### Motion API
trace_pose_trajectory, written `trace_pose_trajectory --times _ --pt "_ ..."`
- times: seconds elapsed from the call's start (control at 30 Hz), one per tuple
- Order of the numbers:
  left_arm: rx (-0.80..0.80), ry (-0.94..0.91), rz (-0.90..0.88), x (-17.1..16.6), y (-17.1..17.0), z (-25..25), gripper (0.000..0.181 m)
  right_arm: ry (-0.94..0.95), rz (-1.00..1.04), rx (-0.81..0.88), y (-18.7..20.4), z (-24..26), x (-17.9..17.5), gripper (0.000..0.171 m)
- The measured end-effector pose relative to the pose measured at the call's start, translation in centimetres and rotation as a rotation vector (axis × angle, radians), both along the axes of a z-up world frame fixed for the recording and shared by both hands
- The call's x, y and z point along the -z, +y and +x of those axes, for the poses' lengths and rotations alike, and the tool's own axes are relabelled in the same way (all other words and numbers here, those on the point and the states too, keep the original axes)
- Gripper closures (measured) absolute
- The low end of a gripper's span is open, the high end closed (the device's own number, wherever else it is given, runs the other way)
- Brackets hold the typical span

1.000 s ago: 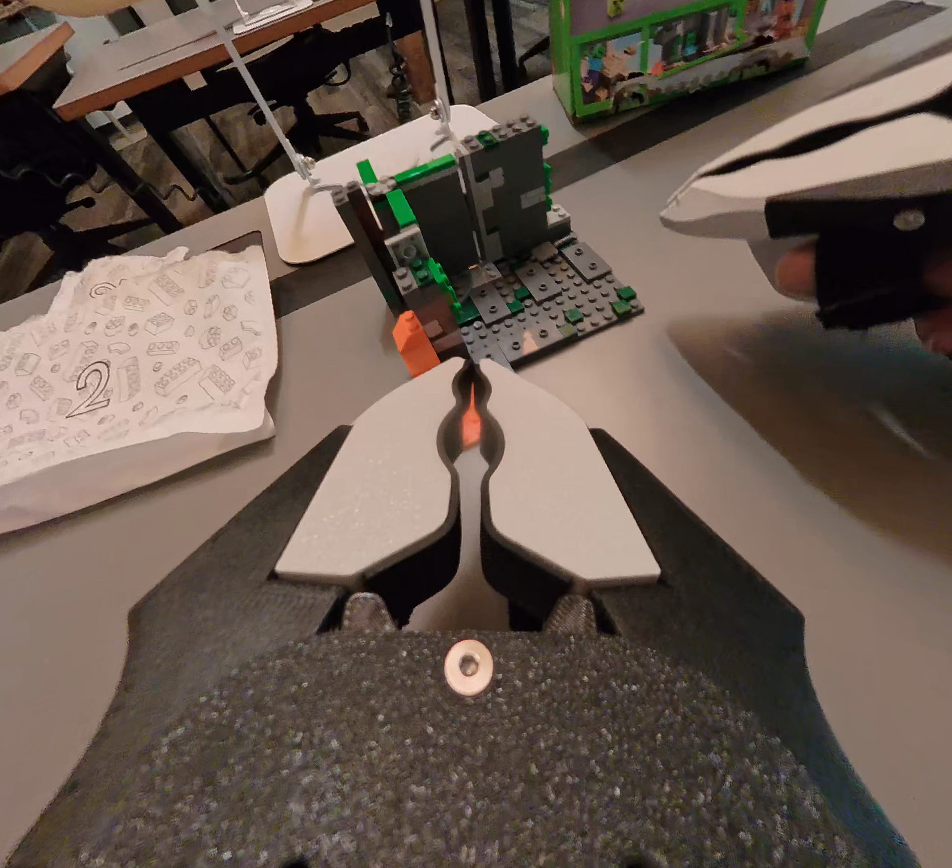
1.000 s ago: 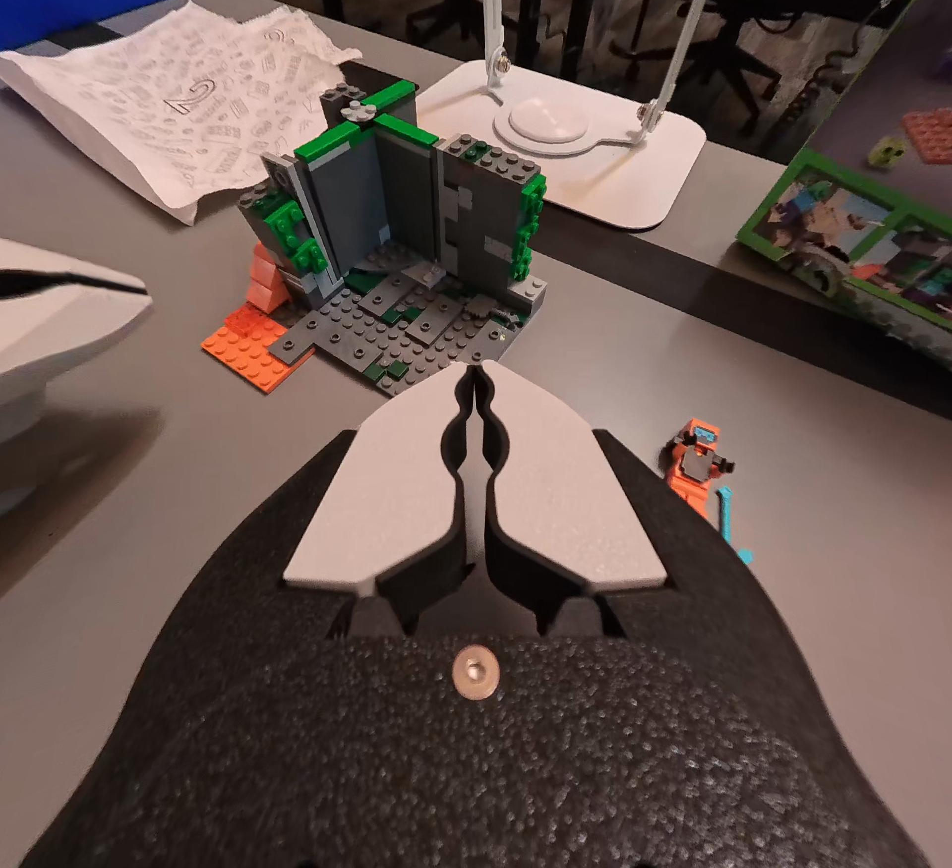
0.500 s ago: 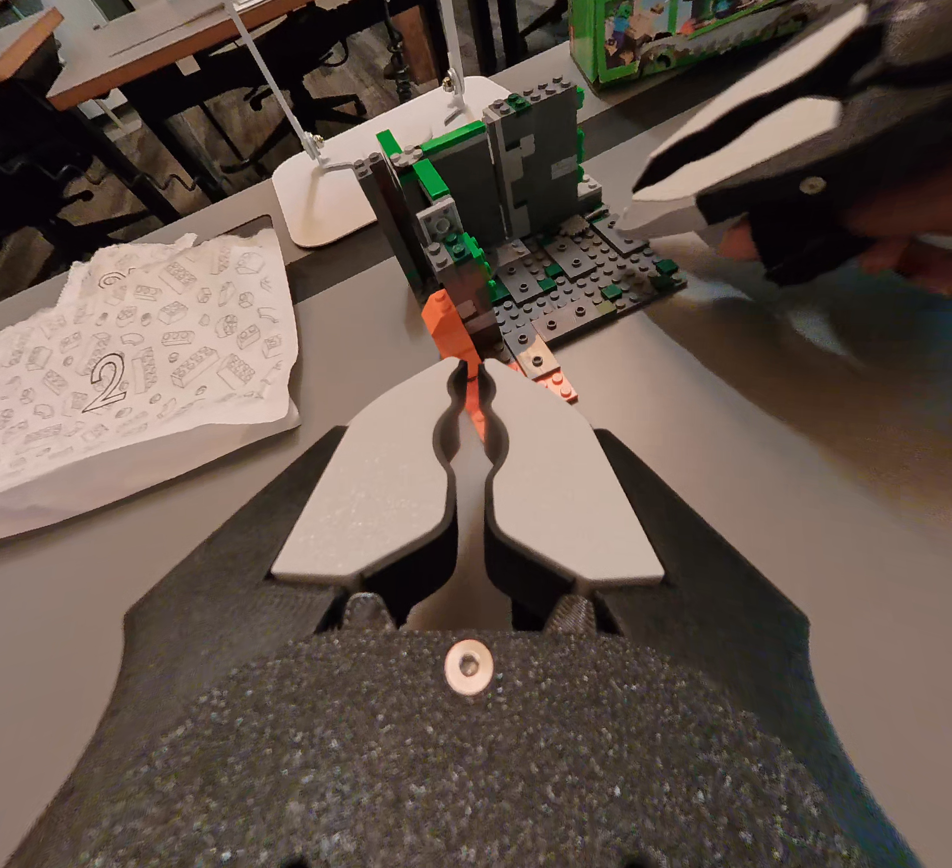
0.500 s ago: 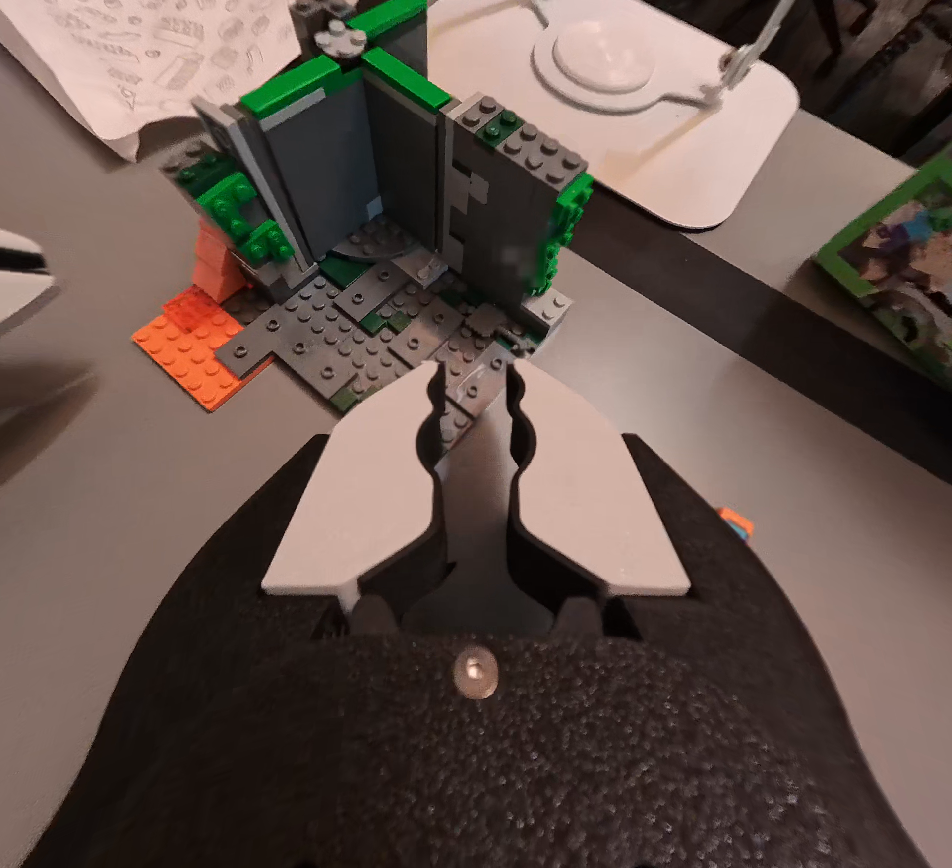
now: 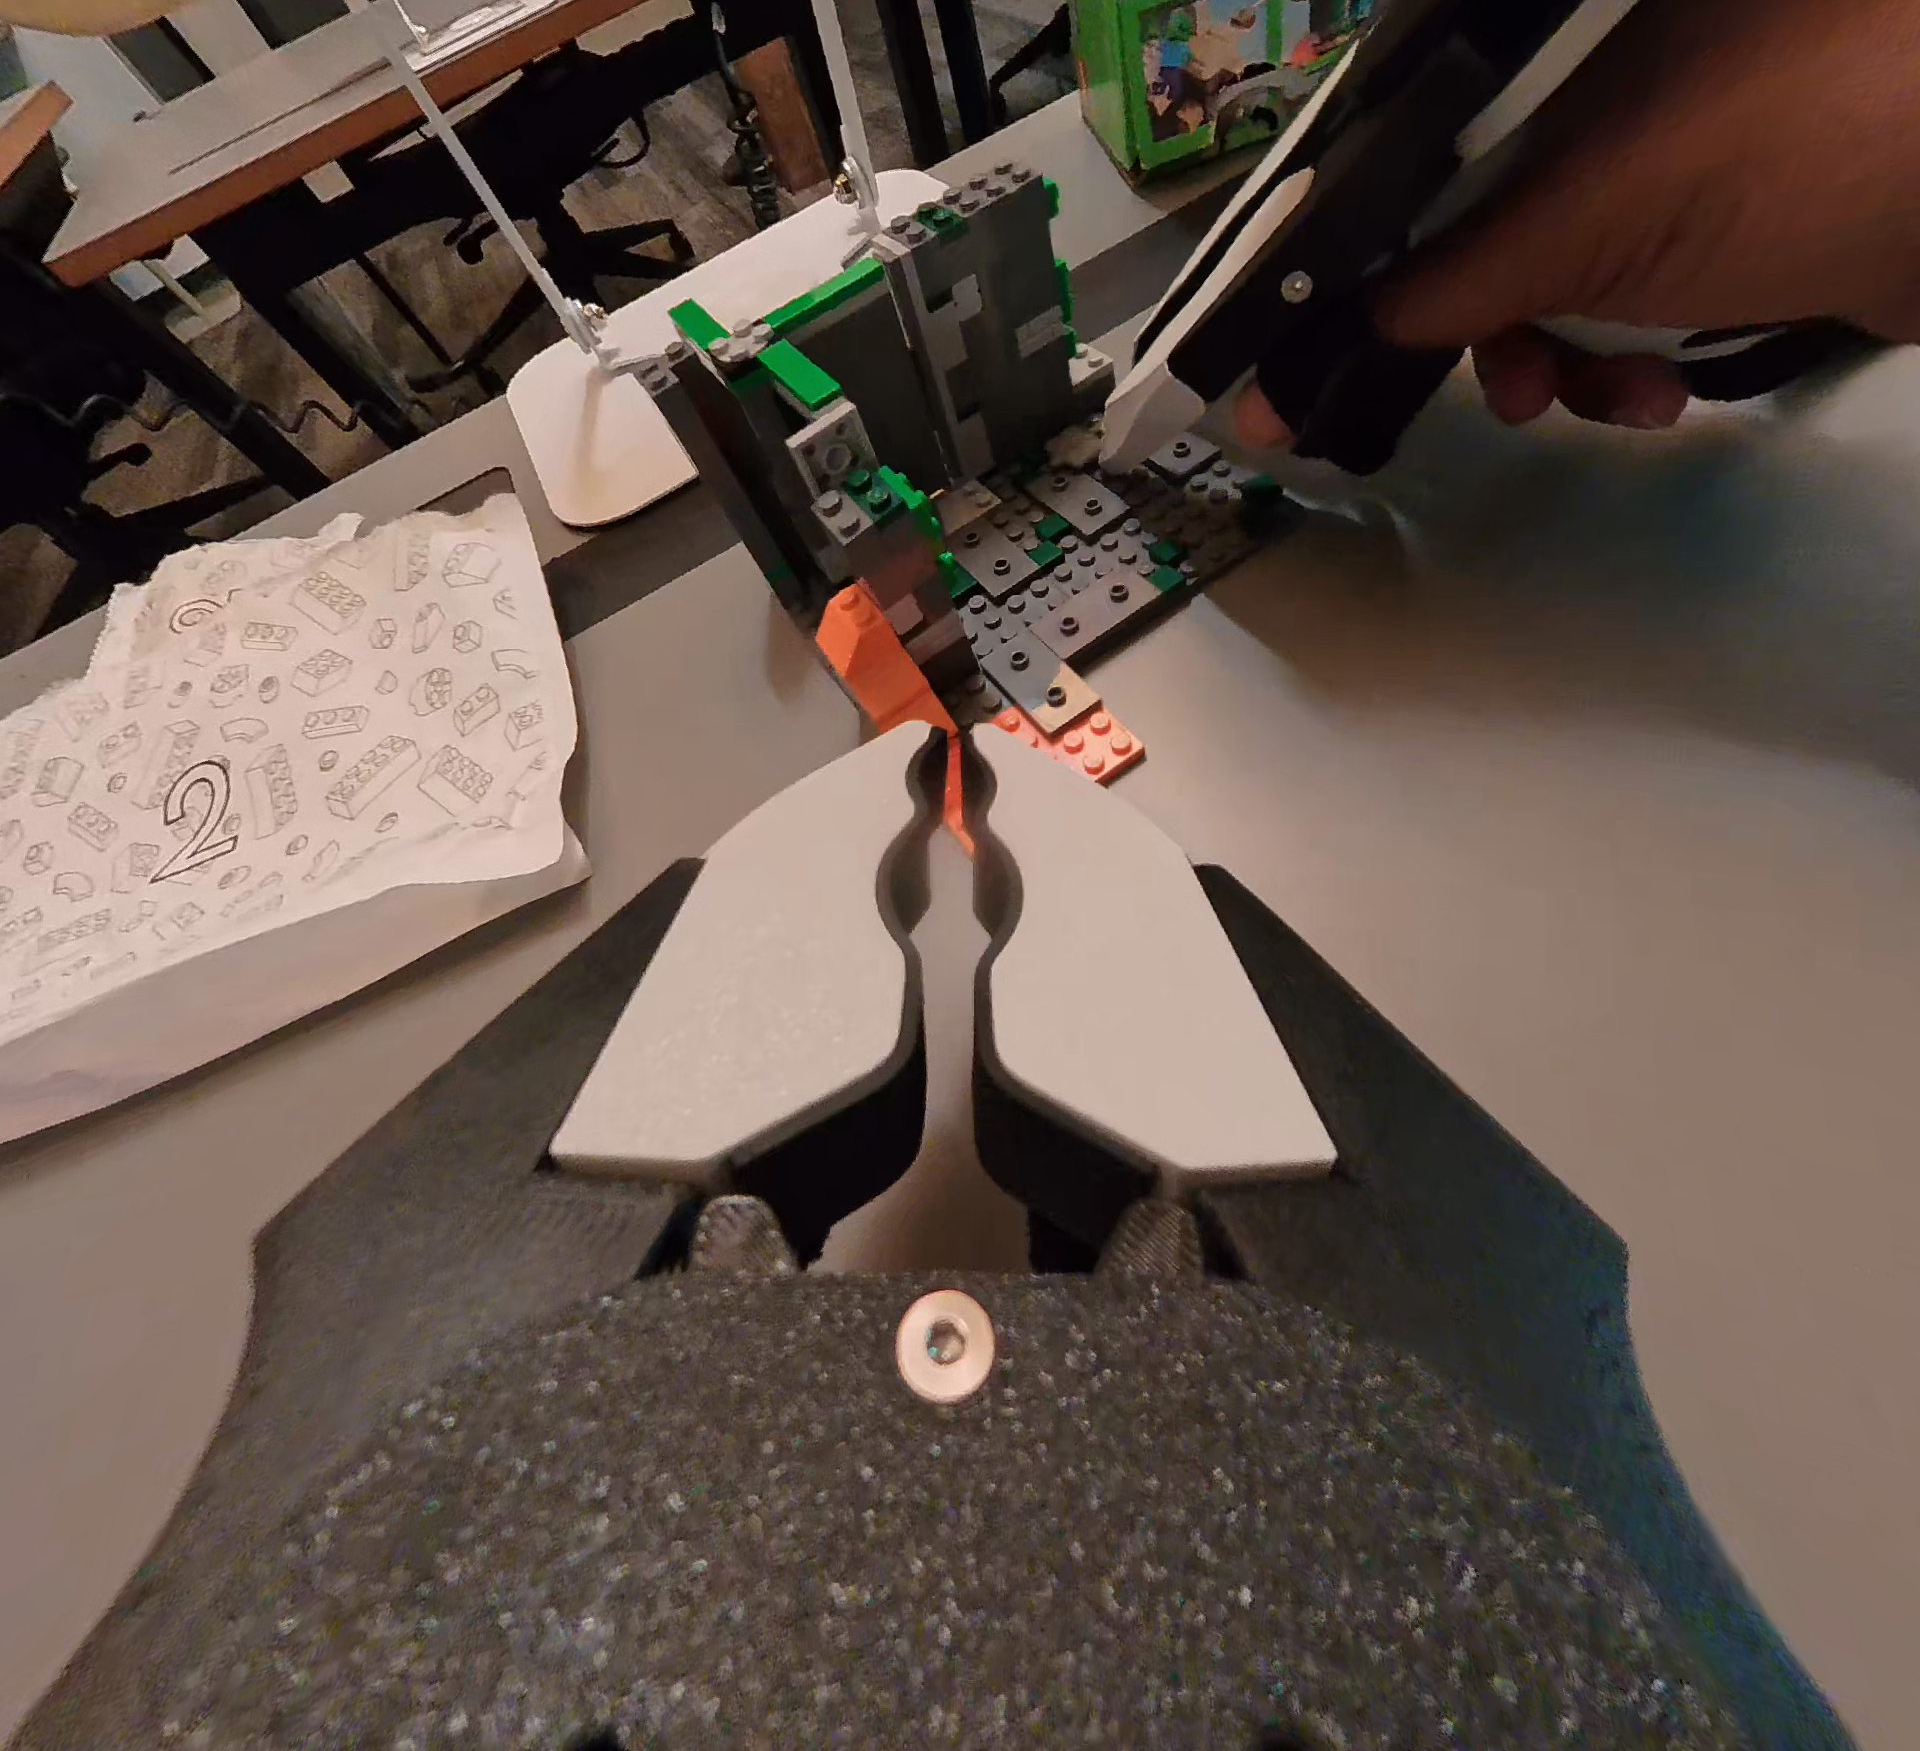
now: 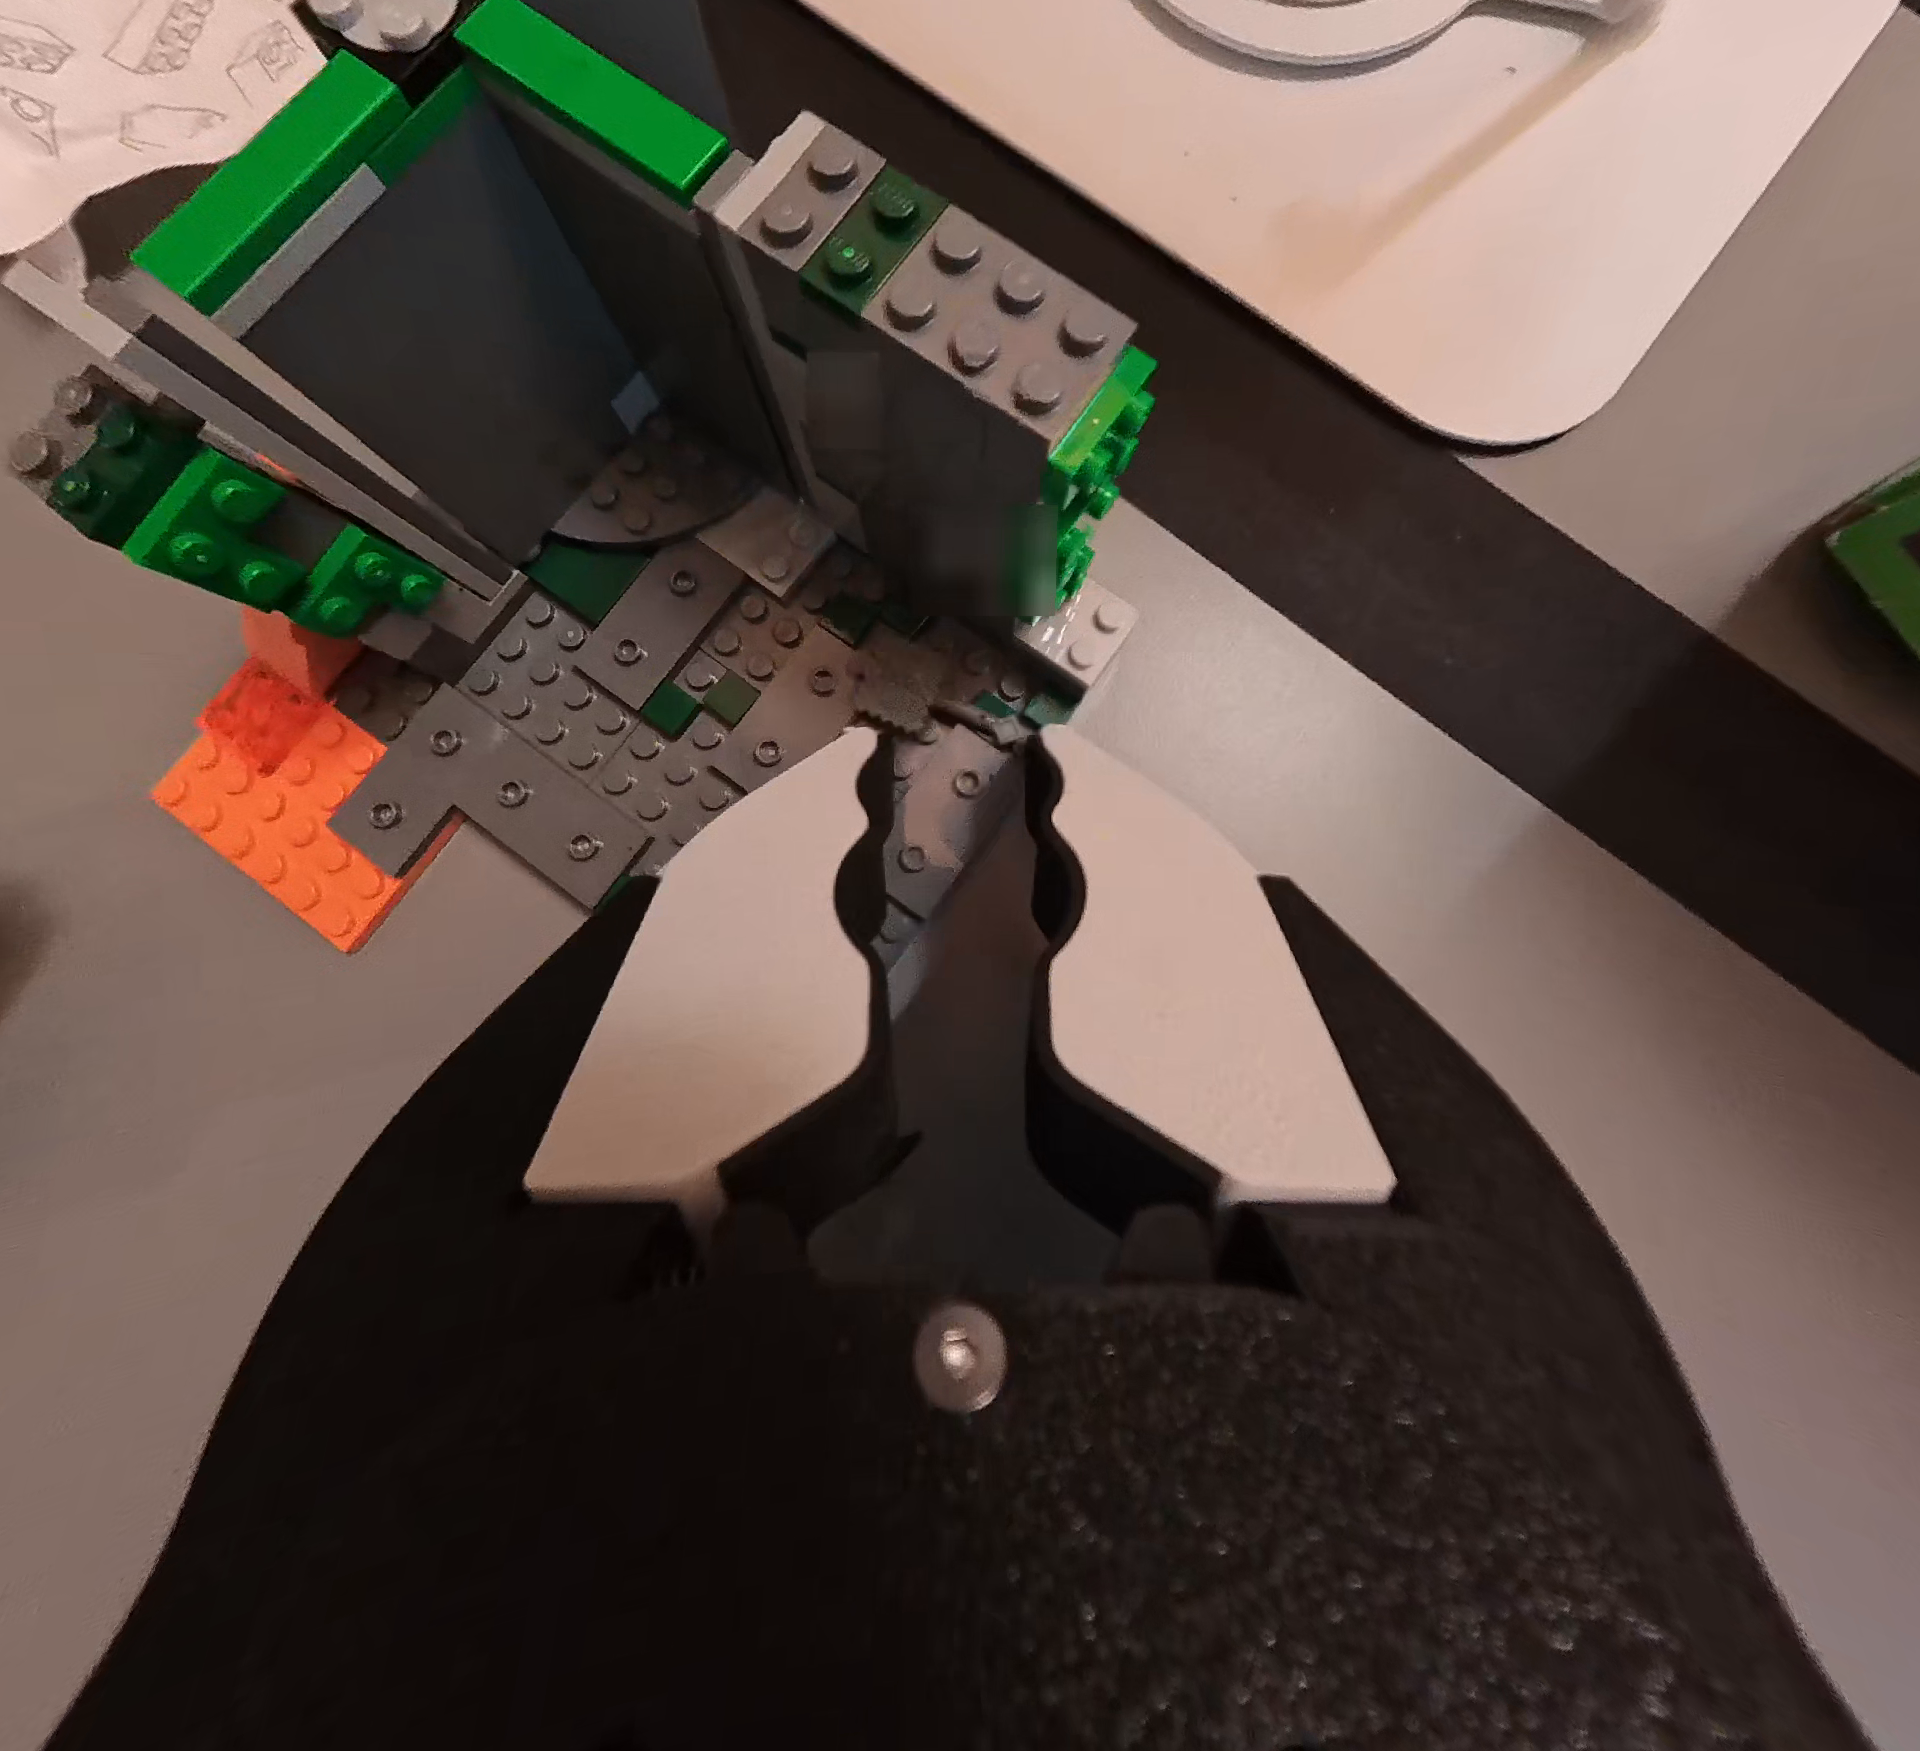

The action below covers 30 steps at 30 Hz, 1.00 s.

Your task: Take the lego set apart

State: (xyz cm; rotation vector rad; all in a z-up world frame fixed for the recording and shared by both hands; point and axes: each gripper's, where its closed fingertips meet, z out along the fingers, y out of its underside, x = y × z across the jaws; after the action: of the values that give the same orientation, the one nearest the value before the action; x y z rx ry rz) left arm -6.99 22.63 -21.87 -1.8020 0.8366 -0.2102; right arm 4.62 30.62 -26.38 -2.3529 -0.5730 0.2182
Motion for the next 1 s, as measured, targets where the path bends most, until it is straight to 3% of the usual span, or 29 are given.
trace_pose_trajectory --times 0.07,0.13,0.4,0.53,0.73,0.83,0.9,1.0 --pt "0.003 -0.002 -0.006 0.1 0.0 0.0 0.179 -0.019 0.019 -0.010 0.1 0.0 -0.1 0.153" --pt "0.006 -0.001 -0.011 0.2 0.0 -0.1 0.179 -0.033 0.043 -0.018 0.1 0.0 -0.4 0.171" --pt "0.006 -0.004 -0.020 0.4 0.1 0.0 0.180 0.012 0.108 -0.057 -0.1 -0.1 -1.6 0.171" --pt "-0.002 -0.006 -0.023 0.3 0.0 0.0 0.180 0.009 0.096 -0.074 0.2 -0.6 -1.2 0.149" --pt "0.001 -0.003 -0.024 0.4 -0.1 0.0 0.180 0.005 0.073 -0.038 1.0 -0.8 -0.4 0.140" --pt "0.007 -0.004 -0.024 0.3 -0.1 0.1 0.180 0.035 0.049 -0.043 1.0 -1.1 -0.3 0.152" --pt "0.011 -0.003 -0.023 0.3 -0.2 0.2 0.180 0.008 0.052 -0.054 1.1 -1.1 -0.1 0.171" --pt "0.015 0.000 -0.019 0.3 -0.3 0.2 0.180 0.006 0.055 -0.062 1.0 -1.1 -0.1 0.171"
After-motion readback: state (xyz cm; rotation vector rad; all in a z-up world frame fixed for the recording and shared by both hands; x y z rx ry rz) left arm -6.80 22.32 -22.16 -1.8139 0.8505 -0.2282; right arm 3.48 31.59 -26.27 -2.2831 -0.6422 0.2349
